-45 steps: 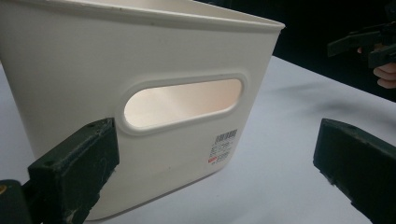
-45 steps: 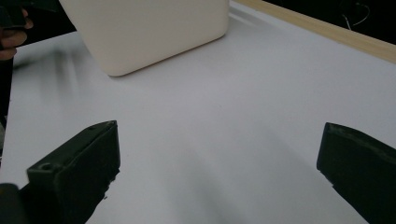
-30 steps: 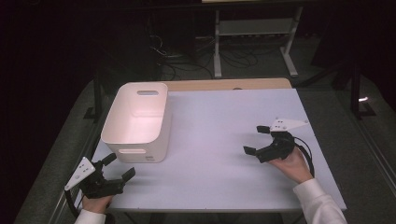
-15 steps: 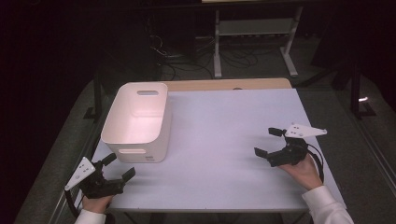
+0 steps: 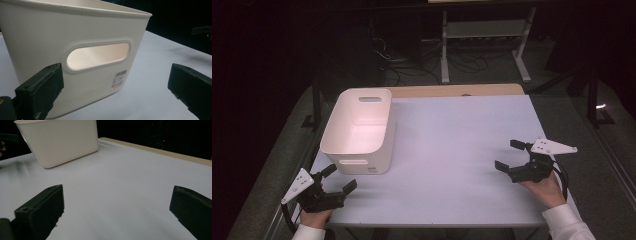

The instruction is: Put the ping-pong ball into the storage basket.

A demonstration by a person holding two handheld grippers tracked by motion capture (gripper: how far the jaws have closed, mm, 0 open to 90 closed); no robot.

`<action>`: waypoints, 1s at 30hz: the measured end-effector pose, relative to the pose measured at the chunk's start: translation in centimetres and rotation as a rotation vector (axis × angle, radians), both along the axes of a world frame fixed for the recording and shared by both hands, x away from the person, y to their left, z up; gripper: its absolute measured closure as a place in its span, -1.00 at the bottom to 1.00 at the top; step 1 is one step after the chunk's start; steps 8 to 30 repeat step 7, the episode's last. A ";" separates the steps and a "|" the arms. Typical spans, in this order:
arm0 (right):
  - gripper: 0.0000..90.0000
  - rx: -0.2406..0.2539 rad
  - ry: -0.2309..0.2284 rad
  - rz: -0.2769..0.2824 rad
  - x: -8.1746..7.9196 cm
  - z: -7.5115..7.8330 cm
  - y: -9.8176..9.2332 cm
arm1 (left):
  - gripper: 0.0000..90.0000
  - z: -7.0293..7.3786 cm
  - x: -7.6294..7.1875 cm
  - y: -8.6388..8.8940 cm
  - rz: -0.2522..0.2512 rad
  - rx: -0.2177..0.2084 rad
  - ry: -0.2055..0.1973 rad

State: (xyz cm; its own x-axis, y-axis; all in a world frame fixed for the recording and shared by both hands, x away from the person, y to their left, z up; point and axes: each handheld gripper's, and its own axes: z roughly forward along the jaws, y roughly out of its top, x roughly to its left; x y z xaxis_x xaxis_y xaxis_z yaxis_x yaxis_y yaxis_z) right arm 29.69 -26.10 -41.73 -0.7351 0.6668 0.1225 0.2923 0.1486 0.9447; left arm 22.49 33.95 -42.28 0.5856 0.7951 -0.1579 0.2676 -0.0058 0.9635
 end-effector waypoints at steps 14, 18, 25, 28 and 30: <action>-1.00 -0.027 -0.006 0.005 -0.4 0.0 0.7 | -1.00 0.1 -0.1 0.1 -0.003 -0.010 -0.010; -1.00 -0.027 -0.006 0.005 -0.4 0.0 0.7 | -1.00 0.1 -0.1 0.1 -0.003 -0.010 -0.010; -1.00 -0.027 -0.006 0.005 -0.4 0.0 0.7 | -1.00 0.1 -0.1 0.1 -0.003 -0.010 -0.010; -1.00 -0.027 -0.006 0.005 -0.4 0.0 0.7 | -1.00 0.1 -0.1 0.1 -0.003 -0.010 -0.010; -1.00 -0.027 -0.006 0.005 -0.4 0.0 0.7 | -1.00 0.1 -0.1 0.1 -0.003 -0.010 -0.010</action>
